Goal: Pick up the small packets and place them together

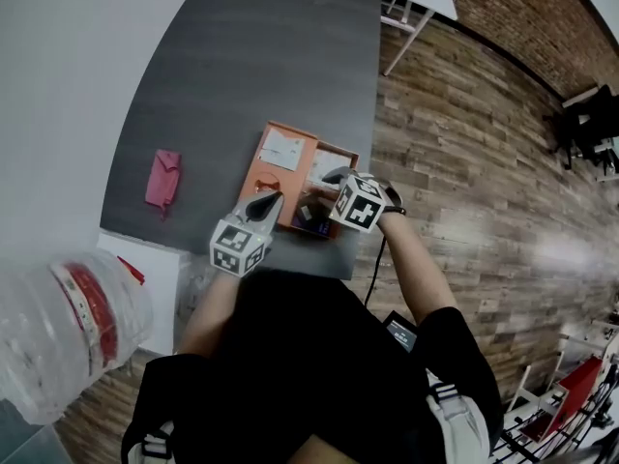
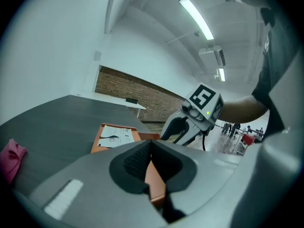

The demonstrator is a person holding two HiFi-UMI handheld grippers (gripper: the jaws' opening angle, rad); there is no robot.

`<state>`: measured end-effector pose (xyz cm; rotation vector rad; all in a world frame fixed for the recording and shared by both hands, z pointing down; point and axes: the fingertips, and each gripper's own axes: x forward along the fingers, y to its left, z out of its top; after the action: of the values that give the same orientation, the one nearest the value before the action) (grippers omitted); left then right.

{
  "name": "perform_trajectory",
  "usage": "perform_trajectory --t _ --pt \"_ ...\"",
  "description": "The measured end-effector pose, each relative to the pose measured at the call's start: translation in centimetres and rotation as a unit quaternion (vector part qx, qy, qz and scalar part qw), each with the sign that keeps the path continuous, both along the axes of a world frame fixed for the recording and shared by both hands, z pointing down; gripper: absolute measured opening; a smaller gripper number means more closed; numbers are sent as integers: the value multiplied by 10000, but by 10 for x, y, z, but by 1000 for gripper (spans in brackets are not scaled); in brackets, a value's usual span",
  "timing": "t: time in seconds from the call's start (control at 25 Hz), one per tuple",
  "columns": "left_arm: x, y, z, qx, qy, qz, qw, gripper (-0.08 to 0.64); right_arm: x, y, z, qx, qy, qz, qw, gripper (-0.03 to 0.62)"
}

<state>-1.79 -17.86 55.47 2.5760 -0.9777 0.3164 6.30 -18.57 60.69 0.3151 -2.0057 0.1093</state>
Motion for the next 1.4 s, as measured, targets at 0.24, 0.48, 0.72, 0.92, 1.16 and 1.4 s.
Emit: perform_trajectory --t 0.24,0.48,0.72,0.92,1.16,1.4 --pt "-5 1 4 -92 -42 46 9999 0 -1 20 40 -256 638 -658 9955 238" --pt "-14 2 8 -197 -37 -8 9998 0 -5 35 63 -419 1094 -1314 9844 298" --pt "-18 3 12 -269 -6 -13 9996 0 -6 38 76 -542 1327 -1523 9779 301" --pt "-19 4 11 -302 42 -36 9995 0 -6 39 83 -572 1437 -1595 9750 301" --pt "-22 3 12 -321 71 -50 9994 0 -5 41 79 -537 1384 -1514 9773 275" --pt "-18 3 11 -279 79 -6 9996 0 -3 46 72 -392 1219 -1484 9806 153"
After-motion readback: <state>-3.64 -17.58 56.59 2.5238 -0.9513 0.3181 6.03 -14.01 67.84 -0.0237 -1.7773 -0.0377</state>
